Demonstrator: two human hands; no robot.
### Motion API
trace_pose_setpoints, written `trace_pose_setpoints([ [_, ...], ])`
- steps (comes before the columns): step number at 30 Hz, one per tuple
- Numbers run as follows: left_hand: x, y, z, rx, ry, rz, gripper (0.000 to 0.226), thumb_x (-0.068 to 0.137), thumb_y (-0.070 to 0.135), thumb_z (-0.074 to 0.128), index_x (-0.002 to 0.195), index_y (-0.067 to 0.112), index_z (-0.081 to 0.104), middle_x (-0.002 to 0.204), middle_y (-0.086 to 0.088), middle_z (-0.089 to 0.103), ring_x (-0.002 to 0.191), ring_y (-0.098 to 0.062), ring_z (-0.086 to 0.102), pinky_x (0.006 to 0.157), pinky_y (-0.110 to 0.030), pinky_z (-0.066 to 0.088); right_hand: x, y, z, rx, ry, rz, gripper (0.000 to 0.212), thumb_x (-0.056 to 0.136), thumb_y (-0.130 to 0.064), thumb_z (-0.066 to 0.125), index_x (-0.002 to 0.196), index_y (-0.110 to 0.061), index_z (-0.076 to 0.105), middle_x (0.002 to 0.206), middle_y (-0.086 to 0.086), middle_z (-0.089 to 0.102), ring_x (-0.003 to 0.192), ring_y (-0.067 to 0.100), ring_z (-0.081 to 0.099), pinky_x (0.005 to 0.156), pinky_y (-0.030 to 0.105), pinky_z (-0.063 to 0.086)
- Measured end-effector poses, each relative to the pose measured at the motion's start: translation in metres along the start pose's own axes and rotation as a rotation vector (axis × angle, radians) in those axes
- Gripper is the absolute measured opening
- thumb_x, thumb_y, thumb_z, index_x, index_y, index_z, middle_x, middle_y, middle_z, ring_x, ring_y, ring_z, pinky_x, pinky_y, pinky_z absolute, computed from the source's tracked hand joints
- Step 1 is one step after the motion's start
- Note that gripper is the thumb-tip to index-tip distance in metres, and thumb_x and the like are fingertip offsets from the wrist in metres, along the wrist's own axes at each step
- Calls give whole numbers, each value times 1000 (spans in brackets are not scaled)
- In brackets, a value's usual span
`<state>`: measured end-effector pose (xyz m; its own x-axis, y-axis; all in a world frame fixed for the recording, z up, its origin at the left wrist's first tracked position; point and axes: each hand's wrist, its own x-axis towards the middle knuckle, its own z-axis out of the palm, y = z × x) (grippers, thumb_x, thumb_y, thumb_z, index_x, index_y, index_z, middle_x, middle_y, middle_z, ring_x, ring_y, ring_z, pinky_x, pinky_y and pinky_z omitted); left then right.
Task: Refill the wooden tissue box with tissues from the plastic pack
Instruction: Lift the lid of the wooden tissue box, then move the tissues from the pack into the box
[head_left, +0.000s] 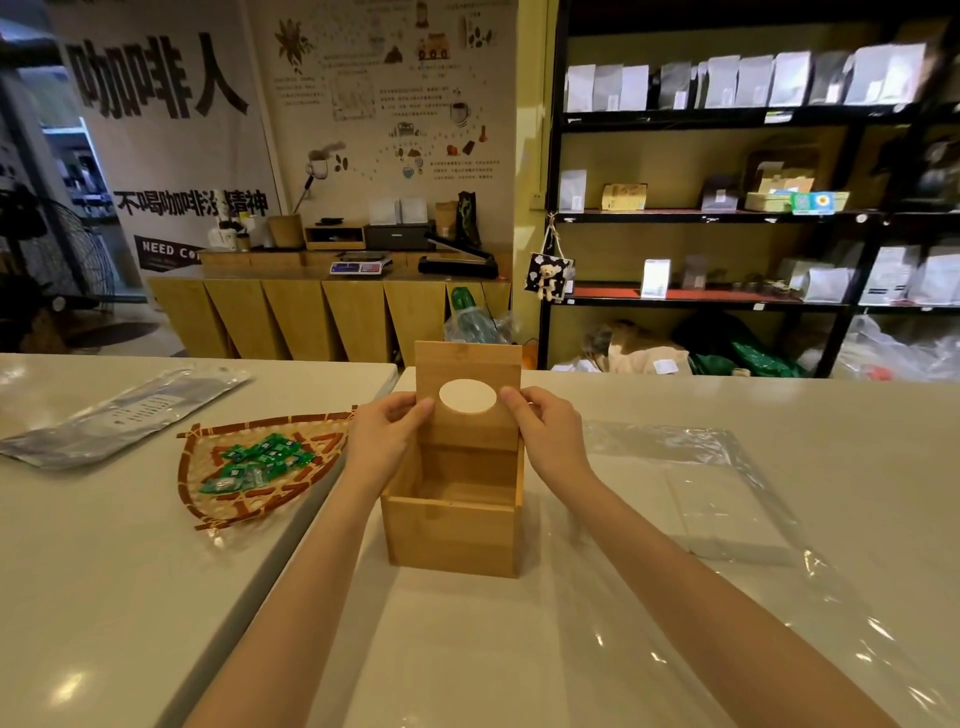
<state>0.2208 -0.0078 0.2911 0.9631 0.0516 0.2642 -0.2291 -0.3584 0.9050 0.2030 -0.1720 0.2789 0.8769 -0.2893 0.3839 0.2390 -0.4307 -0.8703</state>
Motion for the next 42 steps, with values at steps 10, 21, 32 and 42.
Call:
trace_pose_setpoints([
  [10, -11, 14, 1, 44, 78, -58, 49, 87, 31, 57, 131, 14, 46, 134, -11, 54, 123, -28, 50, 99, -43, 42, -8, -2, -7, 35, -82, 48, 33, 97, -28, 41, 117, -8, 58, 108, 4, 62, 97, 14, 52, 84, 28, 44],
  [21, -107, 54, 63, 317, -380, 725, 36, 86, 38, 53, 121, 26, 54, 144, 10, 41, 129, 1, 32, 105, -18, 25, -62, 30, -134, -321, -54, -58, 29, 97, -24, 41, 116, -14, 61, 115, 2, 66, 108, 16, 58, 92, 24, 40],
  [32, -138, 9, 114, 728, -1068, 814, 73, 85, 61, 31, 146, 29, 5, 156, 10, -5, 140, 2, -11, 112, -23, -11, -145, 85, -200, -909, -355, 260, 65, 97, -46, 23, 148, -16, -4, 158, 4, -11, 145, 20, -10, 118, 35, -1],
  [42, -168, 28, 135, 676, -1054, 737, 67, 87, 53, 39, 144, 23, 20, 157, 2, 3, 144, -10, 7, 113, -20, 9, -136, 100, -243, -1000, -474, 149, 90, 74, -80, 12, 147, -29, -5, 158, -5, -9, 144, 8, -7, 116, 32, -3],
])
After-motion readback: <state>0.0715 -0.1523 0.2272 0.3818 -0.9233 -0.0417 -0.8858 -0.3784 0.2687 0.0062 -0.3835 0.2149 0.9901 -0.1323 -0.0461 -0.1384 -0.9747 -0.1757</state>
